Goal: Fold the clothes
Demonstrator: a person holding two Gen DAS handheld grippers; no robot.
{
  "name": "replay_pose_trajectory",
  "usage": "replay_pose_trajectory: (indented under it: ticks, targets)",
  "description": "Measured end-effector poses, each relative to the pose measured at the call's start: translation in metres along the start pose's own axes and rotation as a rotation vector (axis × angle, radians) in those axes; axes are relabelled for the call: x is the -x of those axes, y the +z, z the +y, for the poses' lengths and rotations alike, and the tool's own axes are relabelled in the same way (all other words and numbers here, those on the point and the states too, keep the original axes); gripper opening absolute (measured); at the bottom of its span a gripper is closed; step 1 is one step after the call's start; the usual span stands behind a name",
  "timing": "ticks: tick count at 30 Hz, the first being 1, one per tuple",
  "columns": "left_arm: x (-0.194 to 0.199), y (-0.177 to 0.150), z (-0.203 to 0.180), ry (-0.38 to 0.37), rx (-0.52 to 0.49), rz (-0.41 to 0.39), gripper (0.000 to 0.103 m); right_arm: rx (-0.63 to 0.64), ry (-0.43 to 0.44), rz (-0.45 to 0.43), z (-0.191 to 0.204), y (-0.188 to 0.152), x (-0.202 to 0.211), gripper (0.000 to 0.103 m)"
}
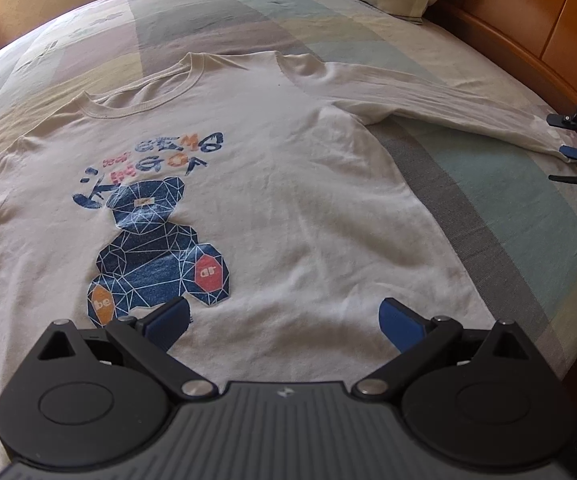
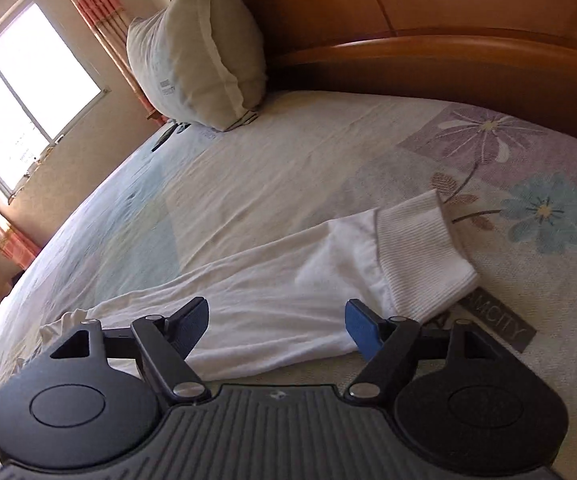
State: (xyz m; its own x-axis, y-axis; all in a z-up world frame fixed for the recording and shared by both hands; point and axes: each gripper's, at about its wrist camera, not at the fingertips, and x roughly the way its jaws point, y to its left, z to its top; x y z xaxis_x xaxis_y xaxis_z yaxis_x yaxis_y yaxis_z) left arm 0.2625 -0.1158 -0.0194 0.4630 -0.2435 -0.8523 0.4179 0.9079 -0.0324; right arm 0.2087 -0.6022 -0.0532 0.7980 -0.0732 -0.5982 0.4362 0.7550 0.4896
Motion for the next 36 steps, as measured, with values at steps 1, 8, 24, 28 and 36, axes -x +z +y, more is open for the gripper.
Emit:
replay_pose_trajectory:
  ticks: [1, 8, 24, 28, 36]
  targets:
    - [0.000, 0.001, -0.001, -0.001, -0.005, -0.002, 0.100, 0.008, -0.001, -0.001, 0.005, -0.001, 0.002, 0.084]
    - [0.002, -0.001, -0.009, 0.013, -0.034, 0.007, 0.100, 0.171, 0.084, 0.015, 0.072, -0.013, -0.012, 0.094]
    - [0.023, -0.039, 0.049, 0.245, 0.211, 0.055, 0.100, 0.607, 0.688, 0.335, 0.295, -0.118, -0.068, 0.099]
    - [0.023, -0.057, 0.064, 0.279, 0.291, 0.089, 0.100, 0.588, 0.556, 0.400, 0.295, -0.139, -0.097, 0.098]
    - [0.025, -0.092, 0.083, 0.250, 0.467, 0.095, 0.102, 0.659, 0.561, 0.418, 0.260, -0.142, -0.065, 0.098]
